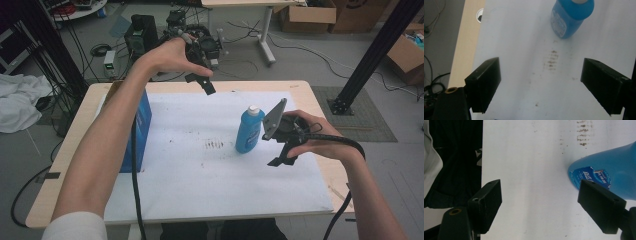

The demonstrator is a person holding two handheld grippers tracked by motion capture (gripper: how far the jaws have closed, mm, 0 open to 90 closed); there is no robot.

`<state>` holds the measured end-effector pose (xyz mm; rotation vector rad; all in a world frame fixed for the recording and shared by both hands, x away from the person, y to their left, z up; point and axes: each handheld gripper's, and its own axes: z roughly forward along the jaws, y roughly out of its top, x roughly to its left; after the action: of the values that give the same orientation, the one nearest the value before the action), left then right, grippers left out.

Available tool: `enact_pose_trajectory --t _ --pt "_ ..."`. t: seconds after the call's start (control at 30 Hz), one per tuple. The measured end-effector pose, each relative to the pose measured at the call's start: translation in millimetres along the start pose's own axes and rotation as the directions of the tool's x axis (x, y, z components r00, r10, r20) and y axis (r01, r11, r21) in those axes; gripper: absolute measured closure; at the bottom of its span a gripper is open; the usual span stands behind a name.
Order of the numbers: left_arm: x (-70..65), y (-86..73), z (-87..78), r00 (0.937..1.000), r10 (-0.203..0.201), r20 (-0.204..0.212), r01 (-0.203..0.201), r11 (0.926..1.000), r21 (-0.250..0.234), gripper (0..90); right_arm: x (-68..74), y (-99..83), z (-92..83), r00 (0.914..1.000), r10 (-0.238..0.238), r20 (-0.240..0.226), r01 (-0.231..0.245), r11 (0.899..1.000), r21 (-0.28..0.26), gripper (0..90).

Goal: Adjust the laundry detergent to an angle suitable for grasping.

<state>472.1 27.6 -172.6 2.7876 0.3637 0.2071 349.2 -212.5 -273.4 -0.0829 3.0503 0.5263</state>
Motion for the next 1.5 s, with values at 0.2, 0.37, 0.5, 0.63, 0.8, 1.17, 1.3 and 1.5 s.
enact_pose_trajectory --t 0.2,0.37,0.5,0.63,0.8,1.17,1.3,1.5 --pt "-11.4 0.2 15.8 0.9992 -0.039 0.004 0.039 0.9991 -0.015 17.2 0.4 0.4 2.2 1.0000 -0.006 -0.005 0.007 1.000 0.011 19.6" --pt "-23.7 3.0 30.2 0.9979 -0.063 -0.015 0.063 0.9978 -0.019 17.4 0.4 -0.6 3.4 1.0000 -0.007 -0.005 0.007 1.000 0.020 19.9" --pt "-34.8 6.6 41.6 0.9953 -0.096 -0.013 0.095 0.9940 -0.055 17.4 0.4 -2.0 3.7 1.0000 -0.005 -0.005 0.005 1.000 0.021 19.9" --pt "-40.7 8.4 49.0 0.9930 -0.118 -0.003 0.118 0.9901 -0.076 17.4 0.6 -3.3 4.8 1.0000 -0.002 -0.008 0.003 1.000 0.025 20.1" --pt "-48.7 9.9 60.7 0.9863 -0.163 0.026 0.165 0.9799 -0.112 17.4 0.8 -4.0 6.0 0.9999 -0.002 -0.011 0.003 1.000 0.030 20.1" --pt "-64.9 16.6 84.5 0.9735 -0.227 0.030 0.229 0.9625 -0.146 17.3 2.1 -3.0 6.7 0.9999 -0.005 -0.012 0.005 1.000 0.031 20.2" --pt "-70.6 18.4 96.2 0.9637 -0.267 0.017 0.266 0.9506 -0.160 17.4 3.1 -1.9 7.5 0.9999 -0.006 -0.015 0.007 0.999 0.034 20.3" --pt "-78.8 22.3 113.3 0.9507 -0.310 -0.019 0.300 0.9334 -0.197 17.4 3.8 -2.2 8.4 0.9998 -0.009 -0.019 0.010 0.999 0.036 20.3"
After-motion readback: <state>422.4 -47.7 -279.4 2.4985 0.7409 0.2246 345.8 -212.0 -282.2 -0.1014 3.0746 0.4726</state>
